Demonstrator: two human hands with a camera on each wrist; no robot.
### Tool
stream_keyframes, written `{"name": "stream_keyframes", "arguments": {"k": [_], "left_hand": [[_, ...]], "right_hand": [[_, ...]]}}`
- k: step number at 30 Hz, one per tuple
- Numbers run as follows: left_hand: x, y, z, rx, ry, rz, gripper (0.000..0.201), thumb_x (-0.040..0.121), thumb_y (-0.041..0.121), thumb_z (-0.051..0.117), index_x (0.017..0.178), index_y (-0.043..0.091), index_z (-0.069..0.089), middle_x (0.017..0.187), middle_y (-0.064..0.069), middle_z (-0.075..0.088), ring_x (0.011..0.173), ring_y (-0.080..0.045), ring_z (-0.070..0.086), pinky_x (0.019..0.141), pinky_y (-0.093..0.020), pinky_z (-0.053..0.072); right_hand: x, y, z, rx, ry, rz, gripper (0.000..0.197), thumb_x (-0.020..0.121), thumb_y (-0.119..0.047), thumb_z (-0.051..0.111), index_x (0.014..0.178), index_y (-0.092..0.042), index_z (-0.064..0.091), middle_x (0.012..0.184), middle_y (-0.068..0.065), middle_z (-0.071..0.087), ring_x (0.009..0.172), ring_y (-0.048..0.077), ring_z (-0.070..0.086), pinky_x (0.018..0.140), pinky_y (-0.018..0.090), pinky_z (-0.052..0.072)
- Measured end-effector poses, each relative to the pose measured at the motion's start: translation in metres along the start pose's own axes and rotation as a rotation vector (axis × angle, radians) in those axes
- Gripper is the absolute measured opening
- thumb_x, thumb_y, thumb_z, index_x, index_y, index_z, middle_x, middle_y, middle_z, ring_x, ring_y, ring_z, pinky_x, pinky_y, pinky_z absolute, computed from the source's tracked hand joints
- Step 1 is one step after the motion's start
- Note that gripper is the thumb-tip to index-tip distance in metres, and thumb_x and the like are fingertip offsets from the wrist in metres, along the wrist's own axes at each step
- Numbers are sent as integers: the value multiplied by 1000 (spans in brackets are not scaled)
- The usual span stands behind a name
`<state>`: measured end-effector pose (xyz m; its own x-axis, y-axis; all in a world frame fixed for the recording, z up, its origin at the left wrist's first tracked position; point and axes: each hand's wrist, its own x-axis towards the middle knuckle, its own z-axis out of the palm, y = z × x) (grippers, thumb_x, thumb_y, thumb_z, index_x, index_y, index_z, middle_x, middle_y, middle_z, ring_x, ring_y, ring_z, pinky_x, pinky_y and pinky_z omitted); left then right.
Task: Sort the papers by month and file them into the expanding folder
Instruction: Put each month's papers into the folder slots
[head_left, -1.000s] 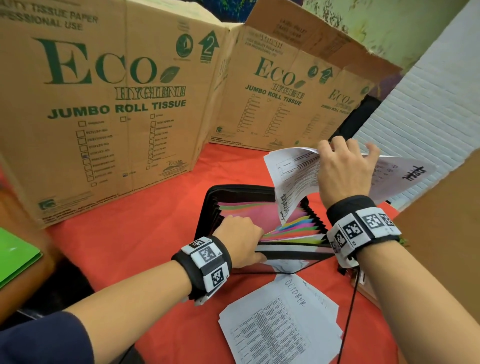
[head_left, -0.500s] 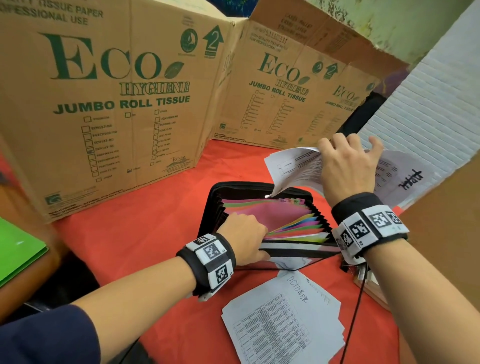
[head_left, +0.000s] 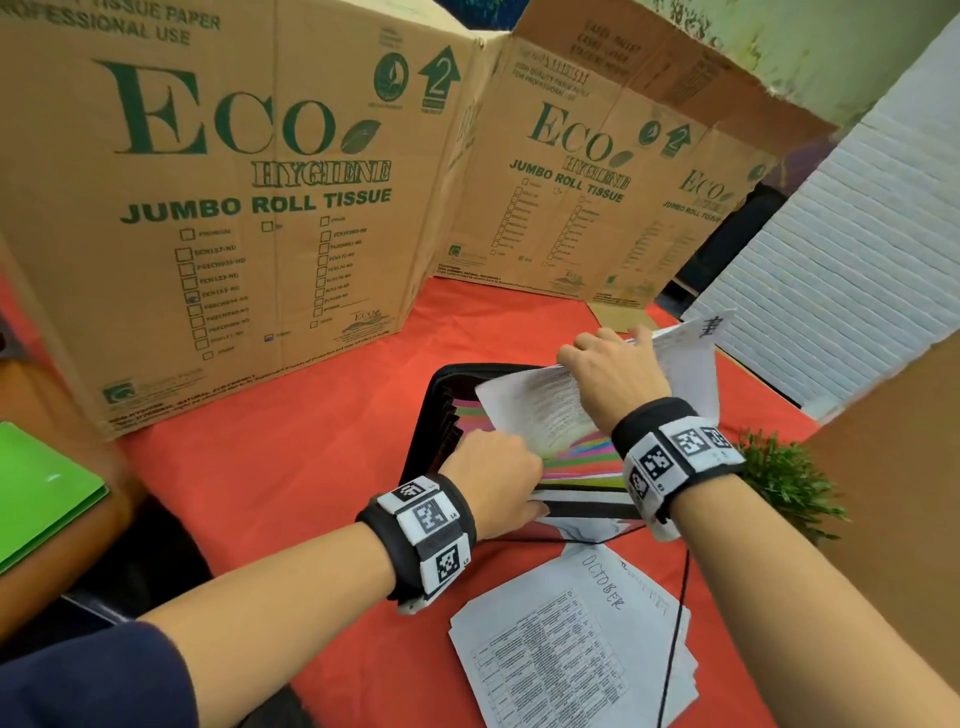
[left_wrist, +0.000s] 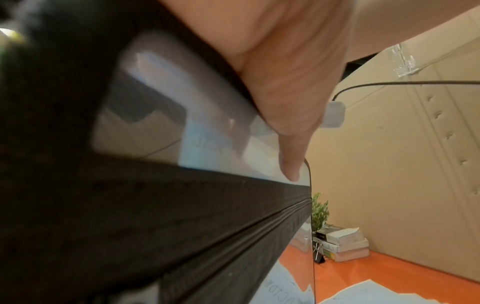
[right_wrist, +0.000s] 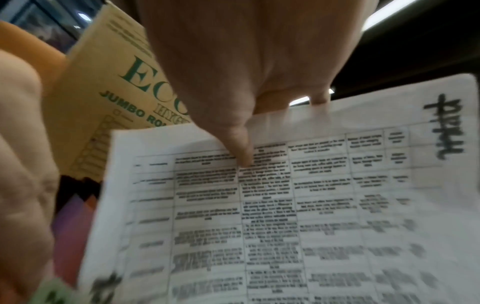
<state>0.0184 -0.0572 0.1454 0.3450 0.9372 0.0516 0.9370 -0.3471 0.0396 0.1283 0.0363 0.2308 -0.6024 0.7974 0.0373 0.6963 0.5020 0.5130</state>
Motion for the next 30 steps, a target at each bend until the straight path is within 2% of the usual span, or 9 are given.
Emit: {"name": "stream_keyframes", "arguments": {"k": [4,7,11,15,19,24,27,29,30], "left_hand": [[-2,0,-3,9,16,30,44,93,52,51,101,12,66,100,-9,67,90,-32,65,62,-34,39],[-3,0,-1,11,10,69,45,93,52,51,103,11,64,100,-9,66,88,-33,64,62,-35,41],[-1,-3,2,-27,23,42,46,91,54,53,104,11,60,101,-9,62,89,-31,62,63,-35,40],[3,-7,4,-107,45,-11,50,88,58,56,107,12,61,102,-8,61,94,-30,61,73,-39,49],[5,-7,6,-91,63,-38,58,84,63,55,109,11,61,107,-8,59,104,-29,53,87,-42,41],[4,-3,8,-62,50,-2,59,85,65,53,110,11,62,112,-8,51,107,-28,46,89,-42,37],[5,-3,7,-67,13,7,57,86,64,53,108,13,65,112,-8,50,107,-27,45,90,-41,36],[5,-3,6,-61,7,5,57,86,64,53,106,13,66,113,-8,49,108,-27,44,89,-41,34],[6,-3,6,-55,16,5,57,85,64,53,104,13,66,113,-8,47,108,-28,43,89,-41,33]], "right_hand": [[13,4,4,239,144,25,19,85,-1,49,90,-19,55,86,-3,55,91,26,53,87,42,31],[20,5,12,544,39,14,8,89,-8,50,86,-14,53,80,0,56,85,32,55,73,39,38],[17,4,33,506,-200,93,20,93,-8,45,110,-16,53,105,7,63,101,34,58,87,43,44],[3,1,63,415,-150,142,31,92,-6,42,119,-19,48,118,3,58,110,27,53,90,43,35],[-16,-2,90,521,-192,141,39,94,-10,41,131,-22,45,129,1,52,121,24,48,98,47,37],[-26,1,100,412,73,187,36,88,-5,48,119,-22,55,113,1,54,106,27,52,92,46,37],[-29,4,100,424,228,242,46,85,-2,52,127,-20,54,122,2,57,106,26,56,94,47,42],[-29,4,104,561,74,134,40,95,-13,46,134,-18,53,136,3,55,122,27,54,103,47,40],[-29,3,107,635,-91,94,40,100,-19,41,139,-18,49,144,5,49,130,27,48,107,46,37]]}}
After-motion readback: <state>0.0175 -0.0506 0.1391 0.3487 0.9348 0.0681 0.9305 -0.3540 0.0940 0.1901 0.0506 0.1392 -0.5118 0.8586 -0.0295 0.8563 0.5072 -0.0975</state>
